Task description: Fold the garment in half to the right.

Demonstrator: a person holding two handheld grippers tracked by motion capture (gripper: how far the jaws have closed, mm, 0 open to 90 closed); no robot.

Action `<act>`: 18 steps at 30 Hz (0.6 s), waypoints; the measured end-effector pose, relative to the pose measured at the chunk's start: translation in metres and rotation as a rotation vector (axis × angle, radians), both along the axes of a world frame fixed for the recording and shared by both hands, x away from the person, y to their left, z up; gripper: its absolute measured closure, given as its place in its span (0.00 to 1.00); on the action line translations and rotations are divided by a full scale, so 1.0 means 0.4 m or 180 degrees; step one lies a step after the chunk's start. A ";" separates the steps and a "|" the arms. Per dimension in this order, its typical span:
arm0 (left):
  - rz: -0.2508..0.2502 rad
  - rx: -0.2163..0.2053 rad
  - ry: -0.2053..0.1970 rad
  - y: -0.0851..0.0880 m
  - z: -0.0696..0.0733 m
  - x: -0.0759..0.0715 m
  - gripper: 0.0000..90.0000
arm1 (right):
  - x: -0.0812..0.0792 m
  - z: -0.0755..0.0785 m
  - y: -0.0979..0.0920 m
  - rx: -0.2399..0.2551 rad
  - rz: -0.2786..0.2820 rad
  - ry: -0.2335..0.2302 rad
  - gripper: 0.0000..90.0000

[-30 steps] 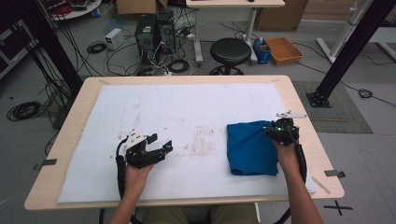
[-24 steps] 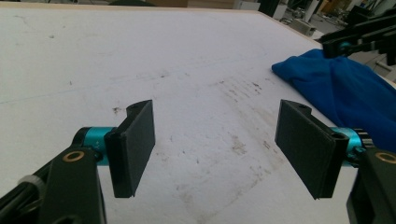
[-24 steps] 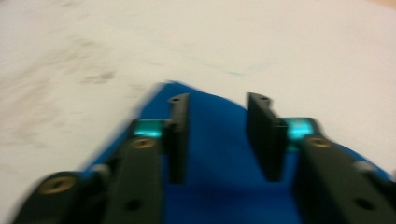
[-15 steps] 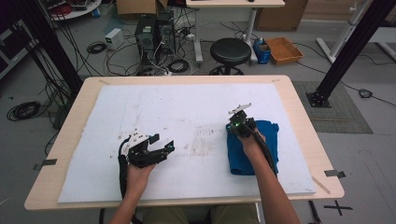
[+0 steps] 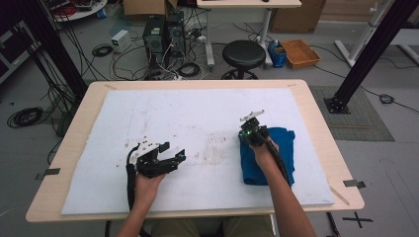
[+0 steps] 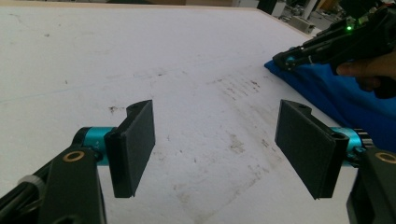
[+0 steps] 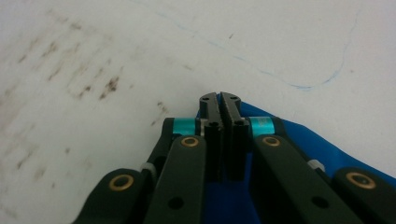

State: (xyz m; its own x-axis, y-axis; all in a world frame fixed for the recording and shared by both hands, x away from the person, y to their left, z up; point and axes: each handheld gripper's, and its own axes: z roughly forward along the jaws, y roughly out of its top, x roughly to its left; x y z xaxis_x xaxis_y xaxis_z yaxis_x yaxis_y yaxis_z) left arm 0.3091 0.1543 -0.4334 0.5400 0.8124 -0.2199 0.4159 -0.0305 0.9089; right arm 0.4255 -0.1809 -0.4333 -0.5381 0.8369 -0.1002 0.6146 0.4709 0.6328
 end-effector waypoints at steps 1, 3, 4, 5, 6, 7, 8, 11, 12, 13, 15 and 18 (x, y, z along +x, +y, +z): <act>0.0002 -0.0005 0.0005 0.000 0.000 0.000 0.32 | 0.004 -0.002 0.001 0.0027 -0.0035 -0.0009 0.99; 0.0000 -0.0016 0.0005 0.002 0.000 0.000 0.32 | 0.003 0.001 0.003 0.0061 0.0019 -0.0047 0.90; 0.0011 -0.0016 -0.0004 0.003 0.001 -0.001 0.32 | -0.003 0.008 0.000 0.0159 0.0020 -0.0096 0.82; 0.0002 -0.0025 -0.0002 0.004 0.001 -0.001 0.32 | -0.013 0.019 -0.008 0.0283 0.0024 -0.0181 0.81; 0.0006 -0.0018 -0.0005 0.005 0.001 -0.001 0.32 | -0.027 0.033 -0.016 0.0409 0.0056 -0.0272 0.81; 0.0022 -0.0013 -0.0003 0.006 0.001 -0.001 0.32 | -0.045 0.046 -0.025 0.0512 0.0108 -0.0338 0.80; 0.0021 -0.0010 0.0001 0.006 0.001 -0.001 0.32 | -0.065 0.058 -0.033 0.0586 0.0169 -0.0384 0.77; 0.0016 -0.0016 -0.0012 0.006 0.003 -0.004 0.32 | -0.140 0.079 -0.058 0.0812 0.0506 -0.0290 0.67; 0.0020 -0.0013 -0.0008 0.006 0.003 -0.005 0.32 | -0.170 0.081 -0.065 0.0850 0.0640 -0.0212 0.66; 0.0019 -0.0004 -0.0005 0.007 0.004 -0.006 0.32 | -0.200 0.079 -0.071 0.0839 0.0757 -0.0180 0.66; 0.0021 0.0000 -0.0004 0.006 0.004 -0.007 0.32 | -0.254 0.066 -0.082 0.0792 0.0973 -0.0069 0.70; 0.0012 -0.0002 -0.0006 0.003 0.003 -0.007 0.32 | -0.313 0.031 -0.089 0.0671 0.1159 0.0114 0.82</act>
State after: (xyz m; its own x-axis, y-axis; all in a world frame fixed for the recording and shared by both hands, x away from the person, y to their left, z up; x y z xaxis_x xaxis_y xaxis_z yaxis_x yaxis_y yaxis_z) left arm 0.3061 0.1557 -0.4323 0.5373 0.8143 -0.2196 0.4144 -0.0282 0.9097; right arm 0.3005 -0.2163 -0.4210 -0.8025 0.5917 0.0769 0.4553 0.5239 0.7199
